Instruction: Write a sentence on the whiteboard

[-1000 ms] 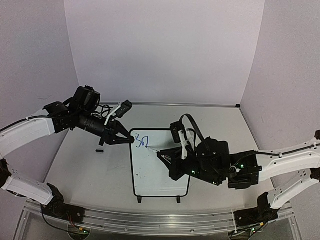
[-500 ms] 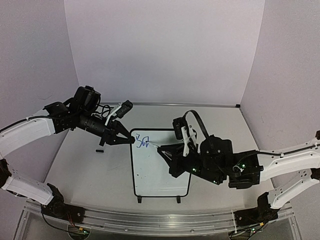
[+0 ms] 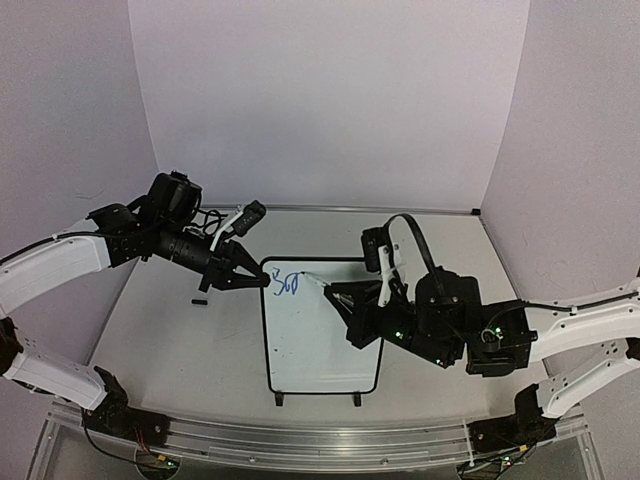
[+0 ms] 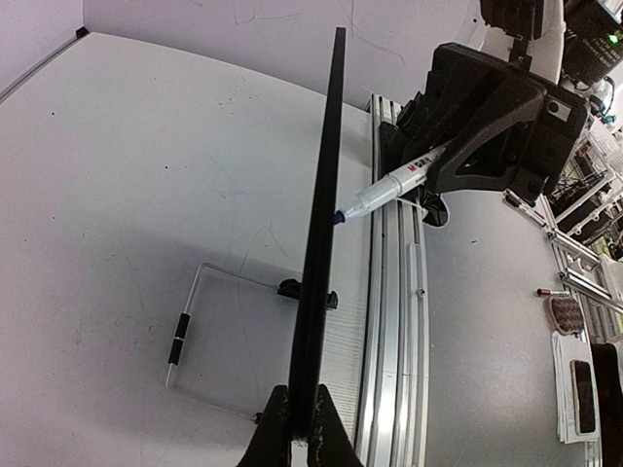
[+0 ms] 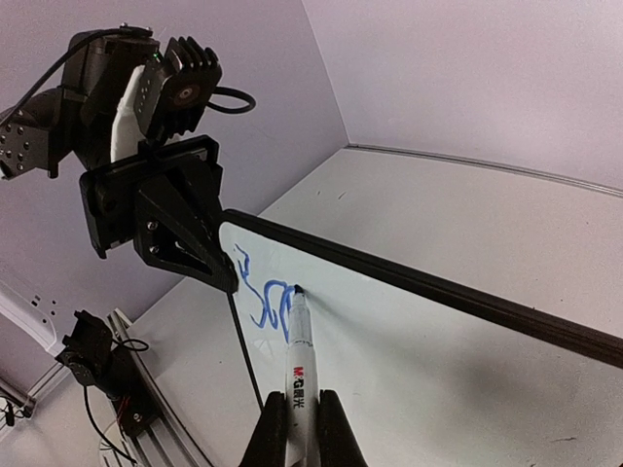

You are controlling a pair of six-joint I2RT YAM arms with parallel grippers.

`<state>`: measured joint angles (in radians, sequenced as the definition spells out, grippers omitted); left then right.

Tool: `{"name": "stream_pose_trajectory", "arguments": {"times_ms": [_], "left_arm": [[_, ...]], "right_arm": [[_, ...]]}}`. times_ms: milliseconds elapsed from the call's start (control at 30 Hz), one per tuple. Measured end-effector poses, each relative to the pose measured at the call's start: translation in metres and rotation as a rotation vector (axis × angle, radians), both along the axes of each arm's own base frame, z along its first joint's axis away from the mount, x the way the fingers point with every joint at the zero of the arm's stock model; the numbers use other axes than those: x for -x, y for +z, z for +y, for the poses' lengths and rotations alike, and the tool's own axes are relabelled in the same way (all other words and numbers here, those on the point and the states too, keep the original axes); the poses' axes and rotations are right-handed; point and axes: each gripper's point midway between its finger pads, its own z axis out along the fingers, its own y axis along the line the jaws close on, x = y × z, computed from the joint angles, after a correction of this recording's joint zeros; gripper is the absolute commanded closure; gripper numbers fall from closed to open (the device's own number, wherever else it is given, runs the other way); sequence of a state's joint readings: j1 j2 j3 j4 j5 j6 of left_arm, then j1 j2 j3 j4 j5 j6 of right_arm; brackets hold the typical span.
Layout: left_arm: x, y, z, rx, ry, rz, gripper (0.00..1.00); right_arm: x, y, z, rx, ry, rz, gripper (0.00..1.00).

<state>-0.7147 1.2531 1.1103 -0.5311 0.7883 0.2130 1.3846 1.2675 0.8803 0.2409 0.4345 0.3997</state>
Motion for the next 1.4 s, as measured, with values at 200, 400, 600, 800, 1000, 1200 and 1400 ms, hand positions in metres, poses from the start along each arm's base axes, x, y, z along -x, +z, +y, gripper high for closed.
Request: {"name": "stream_pose_trajectory", "arguments": {"times_ms": [200, 400, 600, 800, 1000, 1200, 1400], "left_arm": [[0.000, 0.000, 0.000, -0.001, 0.001, 0.000, 1.00], [-0.001, -0.001, -0.001, 0.000, 0.002, 0.000, 1.00], [-0.001, 0.000, -0.001, 0.001, 0.001, -0.001, 1.00], [0.000, 0.000, -0.002, 0.002, -0.004, -0.002, 1.00], [0.000, 0.000, -0.002, 0.002, -0.005, -0.002, 1.00], [0.000, 0.000, -0.002, 0.002, -0.005, -0.002, 1.00], [0.000, 0.000, -0.002, 0.002, -0.005, -0.002, 1.00]], "right_arm": [[0.002, -0.009, -0.001, 0.016, 0.005, 0.031, 1.00], [0.007, -0.024, -0.003, 0.047, 0.023, 0.066, 1.00], [0.009, -0.027, -0.003, 0.057, 0.036, 0.074, 1.00], [0.014, -0.018, -0.008, 0.029, 0.066, 0.065, 1.00], [0.014, -0.004, -0.016, -0.014, 0.059, 0.052, 1.00], [0.010, -0.004, -0.018, -0.005, 0.038, 0.039, 1.00], [0.007, -0.008, -0.018, 0.021, 0.017, 0.023, 1.00]]}}
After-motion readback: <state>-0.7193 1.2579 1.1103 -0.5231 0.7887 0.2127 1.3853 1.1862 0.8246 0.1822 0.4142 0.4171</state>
